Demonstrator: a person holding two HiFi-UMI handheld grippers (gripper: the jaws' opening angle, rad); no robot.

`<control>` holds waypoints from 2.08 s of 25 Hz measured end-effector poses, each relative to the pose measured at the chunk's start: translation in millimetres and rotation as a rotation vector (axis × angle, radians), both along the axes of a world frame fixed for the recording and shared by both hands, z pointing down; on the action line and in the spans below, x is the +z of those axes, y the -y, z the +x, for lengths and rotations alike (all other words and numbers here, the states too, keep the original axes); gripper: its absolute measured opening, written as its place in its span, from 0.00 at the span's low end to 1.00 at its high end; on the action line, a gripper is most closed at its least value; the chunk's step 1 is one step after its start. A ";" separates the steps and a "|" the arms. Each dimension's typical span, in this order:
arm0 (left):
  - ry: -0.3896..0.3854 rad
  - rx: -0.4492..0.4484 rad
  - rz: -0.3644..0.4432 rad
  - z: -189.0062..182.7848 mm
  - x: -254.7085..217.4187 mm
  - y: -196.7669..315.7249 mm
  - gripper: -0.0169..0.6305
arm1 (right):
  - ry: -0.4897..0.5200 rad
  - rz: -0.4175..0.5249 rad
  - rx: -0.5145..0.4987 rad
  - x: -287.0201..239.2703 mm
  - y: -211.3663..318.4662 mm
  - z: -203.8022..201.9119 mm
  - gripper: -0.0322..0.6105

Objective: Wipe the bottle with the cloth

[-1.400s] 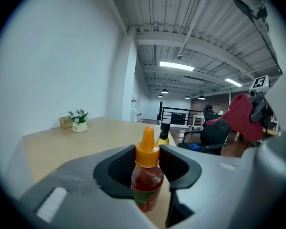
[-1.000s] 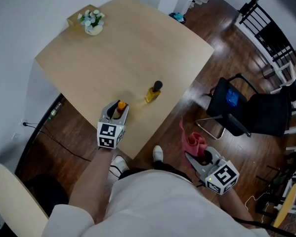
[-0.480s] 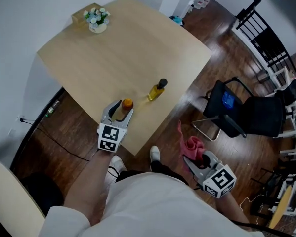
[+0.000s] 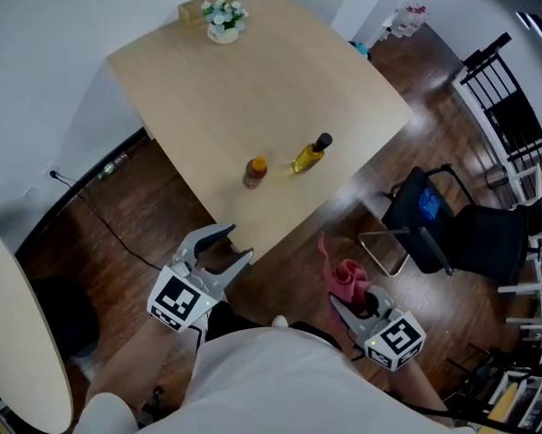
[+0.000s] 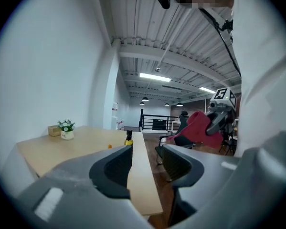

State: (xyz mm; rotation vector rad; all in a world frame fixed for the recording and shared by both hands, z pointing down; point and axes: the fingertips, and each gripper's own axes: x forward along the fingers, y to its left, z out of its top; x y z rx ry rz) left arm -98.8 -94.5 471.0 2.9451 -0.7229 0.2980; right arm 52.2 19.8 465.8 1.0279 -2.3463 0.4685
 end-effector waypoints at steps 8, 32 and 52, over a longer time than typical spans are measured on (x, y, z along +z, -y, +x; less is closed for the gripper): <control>-0.049 -0.115 0.008 56.9 -48.7 -125.6 0.31 | 0.100 0.115 -0.111 -20.8 -66.8 64.3 0.16; -0.053 -0.114 -0.051 109.3 -95.5 -287.4 0.32 | 0.244 0.241 -0.088 -54.6 -199.4 111.1 0.17; -0.112 -0.155 -0.053 2.4 -92.8 -340.2 0.32 | 0.182 0.245 -0.161 -66.8 -238.5 0.6 0.16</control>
